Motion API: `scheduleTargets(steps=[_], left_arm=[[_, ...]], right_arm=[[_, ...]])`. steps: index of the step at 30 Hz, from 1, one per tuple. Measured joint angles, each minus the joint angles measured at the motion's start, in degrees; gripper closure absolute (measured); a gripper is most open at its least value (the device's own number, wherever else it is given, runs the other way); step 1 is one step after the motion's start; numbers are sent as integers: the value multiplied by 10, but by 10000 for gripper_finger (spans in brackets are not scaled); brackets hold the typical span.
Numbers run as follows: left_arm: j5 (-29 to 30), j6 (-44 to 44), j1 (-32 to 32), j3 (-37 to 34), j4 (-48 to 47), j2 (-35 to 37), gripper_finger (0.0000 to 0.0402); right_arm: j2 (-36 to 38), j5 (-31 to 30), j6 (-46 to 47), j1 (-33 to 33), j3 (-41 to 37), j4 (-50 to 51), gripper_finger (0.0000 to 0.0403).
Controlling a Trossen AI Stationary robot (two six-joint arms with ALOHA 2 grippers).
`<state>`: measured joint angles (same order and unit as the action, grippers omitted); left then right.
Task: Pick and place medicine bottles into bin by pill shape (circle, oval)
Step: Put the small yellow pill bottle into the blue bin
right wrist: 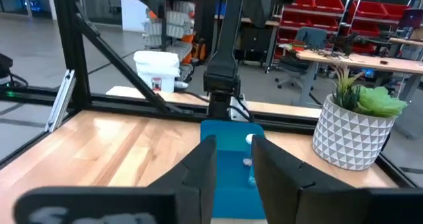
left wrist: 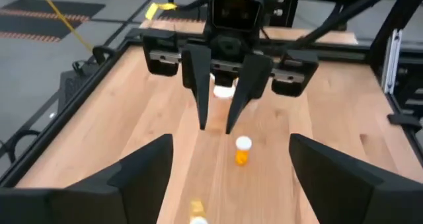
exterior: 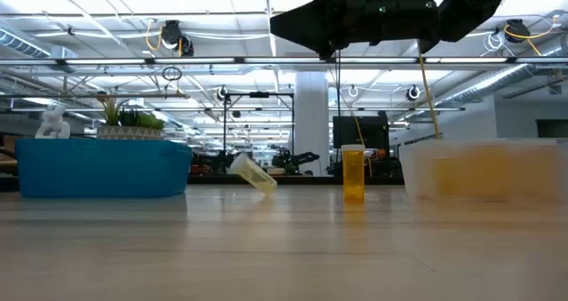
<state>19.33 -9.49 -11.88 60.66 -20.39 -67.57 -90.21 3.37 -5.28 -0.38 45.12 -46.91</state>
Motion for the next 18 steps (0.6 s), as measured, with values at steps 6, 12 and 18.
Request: scheduleTargets(steps=[6,12,18], left_arm=[[24,-3,-26,14,-19,-23,104],[48,-3,-28,14,-68,-49,132],[73,19,-2,13,-78,-56,152]], right_arm=[[0,15,-42,6,0,86,338],[0,-35,-31,-16,16,198,334],[-14,7,-124,-75,109,333,313]])
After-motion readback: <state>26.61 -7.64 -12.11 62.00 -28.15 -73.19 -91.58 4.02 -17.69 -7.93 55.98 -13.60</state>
